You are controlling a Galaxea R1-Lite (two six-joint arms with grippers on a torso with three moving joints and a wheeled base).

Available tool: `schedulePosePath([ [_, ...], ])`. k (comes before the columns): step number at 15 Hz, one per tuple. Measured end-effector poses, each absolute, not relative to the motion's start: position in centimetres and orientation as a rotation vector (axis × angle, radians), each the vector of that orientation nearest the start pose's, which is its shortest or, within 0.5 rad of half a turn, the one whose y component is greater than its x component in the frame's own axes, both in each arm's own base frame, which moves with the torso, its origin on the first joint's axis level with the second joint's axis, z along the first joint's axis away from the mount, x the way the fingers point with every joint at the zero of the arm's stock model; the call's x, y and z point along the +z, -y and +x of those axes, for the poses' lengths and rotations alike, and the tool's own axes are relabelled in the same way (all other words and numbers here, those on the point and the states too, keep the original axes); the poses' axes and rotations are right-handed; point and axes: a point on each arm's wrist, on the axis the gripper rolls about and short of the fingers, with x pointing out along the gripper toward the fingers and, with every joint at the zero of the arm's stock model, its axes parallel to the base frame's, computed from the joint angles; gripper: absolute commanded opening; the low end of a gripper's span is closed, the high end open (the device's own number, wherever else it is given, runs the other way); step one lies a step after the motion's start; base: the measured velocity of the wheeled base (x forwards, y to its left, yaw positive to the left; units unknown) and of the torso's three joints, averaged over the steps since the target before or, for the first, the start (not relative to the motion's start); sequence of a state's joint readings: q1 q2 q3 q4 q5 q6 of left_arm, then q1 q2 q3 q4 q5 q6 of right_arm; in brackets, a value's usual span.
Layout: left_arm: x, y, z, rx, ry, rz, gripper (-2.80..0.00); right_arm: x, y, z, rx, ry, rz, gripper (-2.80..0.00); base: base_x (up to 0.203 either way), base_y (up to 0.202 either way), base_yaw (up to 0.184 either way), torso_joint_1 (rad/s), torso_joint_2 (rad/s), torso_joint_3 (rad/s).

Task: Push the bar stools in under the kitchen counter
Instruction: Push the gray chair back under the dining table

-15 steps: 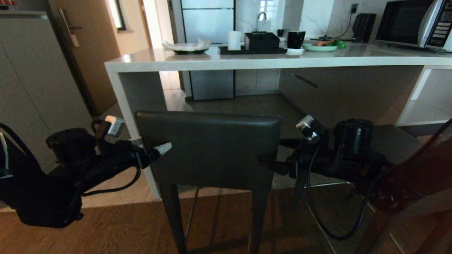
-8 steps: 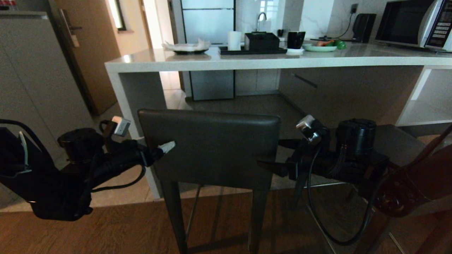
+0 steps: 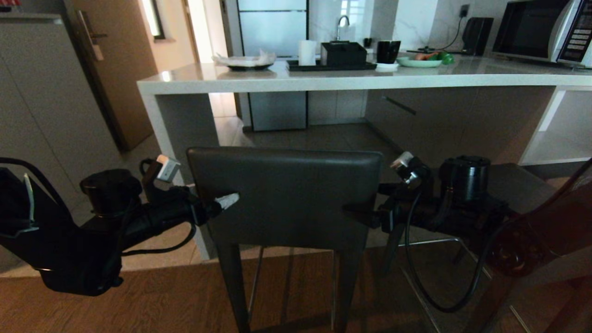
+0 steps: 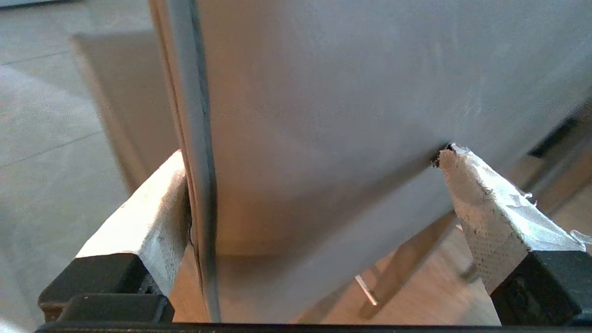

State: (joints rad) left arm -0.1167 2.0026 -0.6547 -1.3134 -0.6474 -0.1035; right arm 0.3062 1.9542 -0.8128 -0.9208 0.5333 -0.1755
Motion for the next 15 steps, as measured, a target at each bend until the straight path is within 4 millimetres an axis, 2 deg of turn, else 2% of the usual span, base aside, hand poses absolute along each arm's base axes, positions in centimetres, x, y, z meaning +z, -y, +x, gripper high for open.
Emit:
schedulePosePath([
  [7, 11.6, 6.9, 31.6, -0.809, -0.089, -0.104, 0.0, 12.9, -10.4, 35.3, 0.812, -0.167, -0.134, 0.0, 0.0, 0.0, 0.0, 0.0, 0.0, 0.0],
  [11, 11.1, 8.5, 30.3, -0.877, -0.12, -0.104, 0.0, 13.5, -10.3, 36.7, 0.714, -0.121, -0.15, 0.0, 0.0, 0.0, 0.0, 0.0, 0.0, 0.0],
  [15, 11.2, 9.2, 29.7, -0.898, -0.129, -0.105, 0.0, 12.9, -10.7, 36.6, 0.745, -0.144, -0.147, 0.0, 0.0, 0.0, 0.0, 0.0, 0.0, 0.0],
])
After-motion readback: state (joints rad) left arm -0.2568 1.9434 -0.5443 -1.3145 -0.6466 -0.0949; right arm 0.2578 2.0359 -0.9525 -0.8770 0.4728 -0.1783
